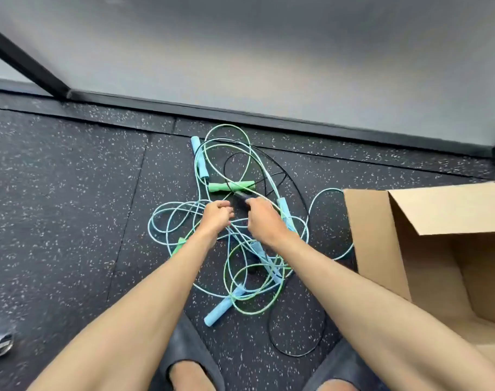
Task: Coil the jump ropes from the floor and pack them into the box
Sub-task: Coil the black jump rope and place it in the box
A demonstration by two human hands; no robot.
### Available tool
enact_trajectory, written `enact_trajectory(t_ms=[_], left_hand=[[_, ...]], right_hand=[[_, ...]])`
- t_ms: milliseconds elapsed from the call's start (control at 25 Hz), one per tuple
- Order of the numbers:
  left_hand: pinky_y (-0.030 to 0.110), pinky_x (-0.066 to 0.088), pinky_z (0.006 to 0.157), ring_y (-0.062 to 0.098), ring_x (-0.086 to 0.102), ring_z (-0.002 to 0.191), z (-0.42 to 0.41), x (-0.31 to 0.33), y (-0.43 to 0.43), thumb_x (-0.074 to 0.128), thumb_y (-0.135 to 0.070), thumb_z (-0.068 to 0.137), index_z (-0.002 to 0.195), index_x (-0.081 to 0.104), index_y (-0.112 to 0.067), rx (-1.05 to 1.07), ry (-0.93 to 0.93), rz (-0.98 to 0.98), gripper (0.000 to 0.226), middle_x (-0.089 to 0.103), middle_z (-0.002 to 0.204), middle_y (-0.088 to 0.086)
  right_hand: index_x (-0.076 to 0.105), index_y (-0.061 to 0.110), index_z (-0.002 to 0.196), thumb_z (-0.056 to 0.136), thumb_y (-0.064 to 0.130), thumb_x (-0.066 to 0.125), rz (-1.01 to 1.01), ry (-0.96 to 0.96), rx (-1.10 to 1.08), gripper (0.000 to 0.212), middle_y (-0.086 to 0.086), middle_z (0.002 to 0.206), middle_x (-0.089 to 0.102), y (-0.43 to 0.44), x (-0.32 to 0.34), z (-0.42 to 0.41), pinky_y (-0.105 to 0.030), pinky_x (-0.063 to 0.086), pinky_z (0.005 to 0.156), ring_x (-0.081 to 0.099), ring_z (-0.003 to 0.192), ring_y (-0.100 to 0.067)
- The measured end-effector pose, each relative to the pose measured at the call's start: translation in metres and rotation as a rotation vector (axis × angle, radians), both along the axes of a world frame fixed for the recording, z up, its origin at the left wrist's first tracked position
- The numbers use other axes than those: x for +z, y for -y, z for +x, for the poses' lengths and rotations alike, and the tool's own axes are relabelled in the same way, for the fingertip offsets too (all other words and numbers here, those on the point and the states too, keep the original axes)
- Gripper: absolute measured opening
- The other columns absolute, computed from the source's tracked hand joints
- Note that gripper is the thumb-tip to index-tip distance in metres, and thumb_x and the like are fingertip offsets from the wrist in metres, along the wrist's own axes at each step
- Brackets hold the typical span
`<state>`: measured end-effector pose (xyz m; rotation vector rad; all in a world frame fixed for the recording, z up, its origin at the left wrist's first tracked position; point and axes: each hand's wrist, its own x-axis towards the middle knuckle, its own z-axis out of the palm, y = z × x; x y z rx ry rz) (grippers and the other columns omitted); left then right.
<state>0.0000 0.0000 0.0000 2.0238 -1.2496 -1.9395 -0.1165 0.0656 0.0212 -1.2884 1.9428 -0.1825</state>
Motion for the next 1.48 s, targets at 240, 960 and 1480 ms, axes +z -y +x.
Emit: enact_trajectory(t_ms=[240, 960, 1480], left_hand=[[0.045, 0.043, 0.102, 0.029, 0.053, 0.125, -0.023, -0.034, 0.004, 0.032, 0.017, 0.092, 0.149, 0.031, 0.000, 0.190, -0.165, 0.102, 0.059, 0.047, 0.146, 0.018], [0.020, 0.038, 0.072, 0.020, 0.060, 0.084, 0.010, 0.143, -0.006, 0.059, -0.006, 0.093, 0.104, 0.071, 0.000, -0.581, 0.080, -0.669, 0.017, 0.070, 0.093, 0.010], [0.037, 0.051, 0.097, 0.025, 0.062, 0.101, 0.062, 0.284, -0.082, 0.061, -0.009, 0.095, 0.119, 0.069, -0.008, -0.853, -0.004, -0.980, 0.025, 0.063, 0.108, 0.011]], right_hand=[[0.050, 0.005, 0.126, 0.088, 0.014, 0.062, 0.036, -0.227, 0.022, 0.041, -0.016, 0.133, 0.050, 0.017, -0.046, -0.003, -0.045, 0.037, 0.104, 0.042, 0.128, -0.035], [0.058, 0.007, 0.128, 0.096, 0.012, 0.053, -0.209, 0.112, -0.213, 0.033, -0.016, 0.124, 0.066, -0.018, 0.098, 0.001, -0.035, 0.047, 0.096, 0.061, 0.114, -0.033], [0.058, 0.011, 0.123, 0.095, 0.019, 0.057, -0.327, -0.218, 0.122, 0.029, -0.016, 0.117, 0.064, -0.096, 0.252, -0.001, -0.036, 0.046, 0.094, 0.059, 0.111, -0.032]])
